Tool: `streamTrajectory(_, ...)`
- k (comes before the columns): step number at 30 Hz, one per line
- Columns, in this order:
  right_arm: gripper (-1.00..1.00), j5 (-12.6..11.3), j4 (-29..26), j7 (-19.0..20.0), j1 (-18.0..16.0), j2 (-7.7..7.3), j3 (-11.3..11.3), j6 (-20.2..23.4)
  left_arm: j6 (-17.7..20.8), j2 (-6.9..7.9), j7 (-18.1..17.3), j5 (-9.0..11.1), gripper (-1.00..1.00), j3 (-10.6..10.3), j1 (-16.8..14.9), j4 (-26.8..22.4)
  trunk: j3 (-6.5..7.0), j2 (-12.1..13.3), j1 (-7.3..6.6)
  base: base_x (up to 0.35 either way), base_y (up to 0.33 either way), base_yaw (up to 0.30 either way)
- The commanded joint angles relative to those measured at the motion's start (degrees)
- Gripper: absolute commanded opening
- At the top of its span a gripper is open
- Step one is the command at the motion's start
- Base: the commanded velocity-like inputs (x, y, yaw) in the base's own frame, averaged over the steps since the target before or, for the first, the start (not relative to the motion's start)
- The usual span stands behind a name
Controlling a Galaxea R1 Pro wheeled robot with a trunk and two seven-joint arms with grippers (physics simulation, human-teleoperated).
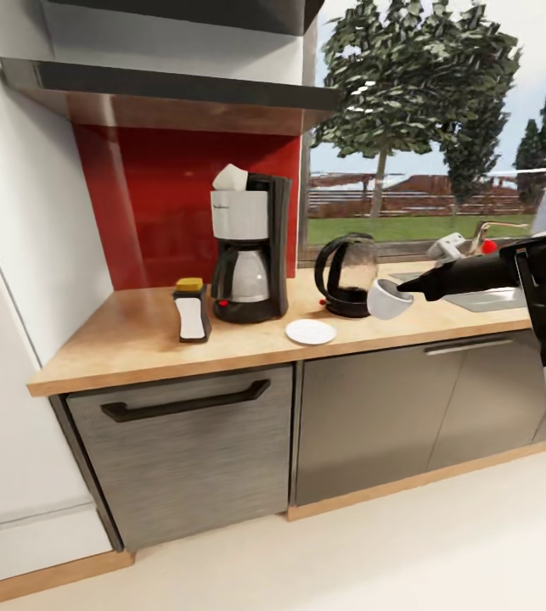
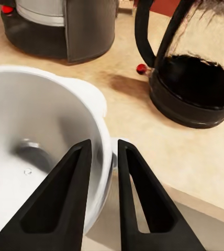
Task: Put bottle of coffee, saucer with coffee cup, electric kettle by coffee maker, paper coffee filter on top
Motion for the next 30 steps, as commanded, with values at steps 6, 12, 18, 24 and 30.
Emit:
streamTrajectory(6,-1.0,0.5,-0.1,0.5,-0.1,-0.01,0.1,0.5,-0.2,0.0,-0.2,-0.4,1.0,0.5,0.0,0.1,-0.05,0.0,-0.01,-0.027,0.301,-0.006)
streamTrajectory(12,-1.0,0.5,-0.1,0.5,-0.1,0.12,0.2,0.5,-0.2,0.0,-0.3,-0.4,1.0,0.5,0.0,0.1,-0.05,0.0,-0.01,-0.008,0.009,0.0)
streamTrajectory(18,-1.0,0.7,-0.2,0.5,-0.1,0.35,1.1,0.5,-0.2,0.0,-0.3,-0.4,1.0,0.4,0.0,0.1,-0.05,0.0,-0.01,0.0,0.0,0.0)
streamTrajectory(24,-1.0,0.7,-0.2,0.3,-0.1,0.76,5.2,0.5,-0.2,0.0,-0.3,-0.4,1.0,0.4,0.0,0.1,-0.05,0.0,-0.01,0.0,0.0,0.0)
streamTrajectory(30,-1.0,0.8,0.5,-0.1,-0.1,2.82,7.4,0.4,-0.2,0.0,-0.4,-0.4,1.0,0.4,0.0,0.1,-0.05,0.0,-0.01,0.0,0.0,0.0)
